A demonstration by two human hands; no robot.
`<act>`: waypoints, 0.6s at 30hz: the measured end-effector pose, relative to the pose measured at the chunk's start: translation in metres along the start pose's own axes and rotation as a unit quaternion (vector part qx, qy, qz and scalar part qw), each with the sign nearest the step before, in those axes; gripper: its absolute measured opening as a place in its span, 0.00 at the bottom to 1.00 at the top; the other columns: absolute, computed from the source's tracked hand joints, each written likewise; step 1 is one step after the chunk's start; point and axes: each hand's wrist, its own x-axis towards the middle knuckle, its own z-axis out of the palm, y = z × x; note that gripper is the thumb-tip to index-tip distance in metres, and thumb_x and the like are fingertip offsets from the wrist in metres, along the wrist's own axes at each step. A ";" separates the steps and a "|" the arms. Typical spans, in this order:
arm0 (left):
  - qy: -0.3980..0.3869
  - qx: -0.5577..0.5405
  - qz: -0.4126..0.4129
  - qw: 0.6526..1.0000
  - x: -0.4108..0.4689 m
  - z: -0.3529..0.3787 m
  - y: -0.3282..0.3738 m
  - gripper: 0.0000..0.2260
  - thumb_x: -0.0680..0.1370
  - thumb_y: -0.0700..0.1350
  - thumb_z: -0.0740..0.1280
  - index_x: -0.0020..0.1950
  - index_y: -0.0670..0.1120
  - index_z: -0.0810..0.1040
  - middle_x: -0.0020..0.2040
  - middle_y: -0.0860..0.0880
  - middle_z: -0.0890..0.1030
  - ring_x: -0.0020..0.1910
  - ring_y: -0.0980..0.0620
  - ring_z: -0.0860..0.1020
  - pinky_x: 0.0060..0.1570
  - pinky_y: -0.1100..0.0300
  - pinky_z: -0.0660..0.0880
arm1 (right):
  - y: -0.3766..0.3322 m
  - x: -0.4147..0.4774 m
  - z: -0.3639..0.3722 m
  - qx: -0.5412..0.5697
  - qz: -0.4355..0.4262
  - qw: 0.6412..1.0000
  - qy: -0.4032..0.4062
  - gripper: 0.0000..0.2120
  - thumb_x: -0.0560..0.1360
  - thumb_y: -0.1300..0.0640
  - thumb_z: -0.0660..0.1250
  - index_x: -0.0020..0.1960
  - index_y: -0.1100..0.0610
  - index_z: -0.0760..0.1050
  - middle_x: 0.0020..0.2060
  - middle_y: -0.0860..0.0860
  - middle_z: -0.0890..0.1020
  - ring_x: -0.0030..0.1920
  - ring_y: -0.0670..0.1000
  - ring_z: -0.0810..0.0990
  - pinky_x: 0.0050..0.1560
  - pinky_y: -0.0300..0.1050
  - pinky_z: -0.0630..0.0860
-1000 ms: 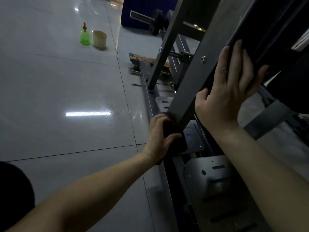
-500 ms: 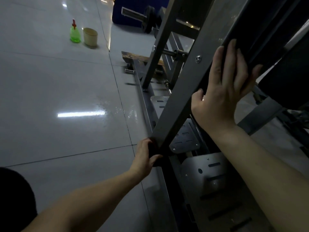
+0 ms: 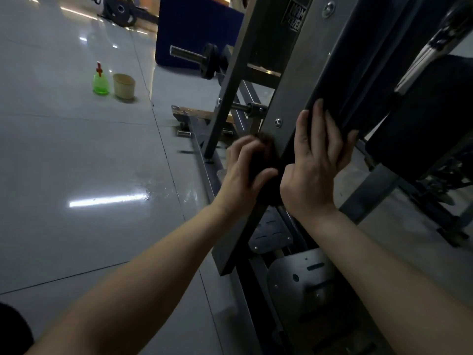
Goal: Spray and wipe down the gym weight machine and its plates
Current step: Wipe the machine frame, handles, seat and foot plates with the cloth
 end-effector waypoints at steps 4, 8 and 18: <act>-0.036 -0.012 -0.173 0.984 -0.093 -0.003 -0.050 0.08 0.82 0.54 0.62 0.60 0.65 0.71 0.62 0.54 0.68 0.63 0.52 0.72 0.66 0.46 0.74 | -0.002 -0.001 -0.001 0.000 0.004 1.000 0.008 0.35 0.72 0.65 0.57 0.80 0.61 0.63 0.80 0.59 0.62 0.80 0.60 0.58 0.78 0.68 0.45; -0.165 0.026 -0.298 0.940 -0.144 -0.015 -0.053 0.06 0.83 0.50 0.63 0.52 0.62 0.71 0.55 0.51 0.75 0.55 0.51 0.78 0.57 0.51 0.79 | 0.002 -0.001 -0.005 0.004 -0.002 1.000 -0.023 0.35 0.73 0.63 0.57 0.81 0.60 0.61 0.81 0.57 0.61 0.80 0.59 0.57 0.80 0.64 0.41; -0.163 0.006 -0.146 0.976 0.040 -0.069 0.087 0.08 0.79 0.44 0.70 0.57 0.51 0.76 0.56 0.49 0.80 0.54 0.53 0.81 0.56 0.53 0.81 | -0.013 0.000 -0.057 0.182 0.124 0.975 -0.042 0.25 0.75 0.57 0.63 0.72 0.56 0.74 0.72 0.51 0.73 0.72 0.53 0.66 0.71 0.53 0.65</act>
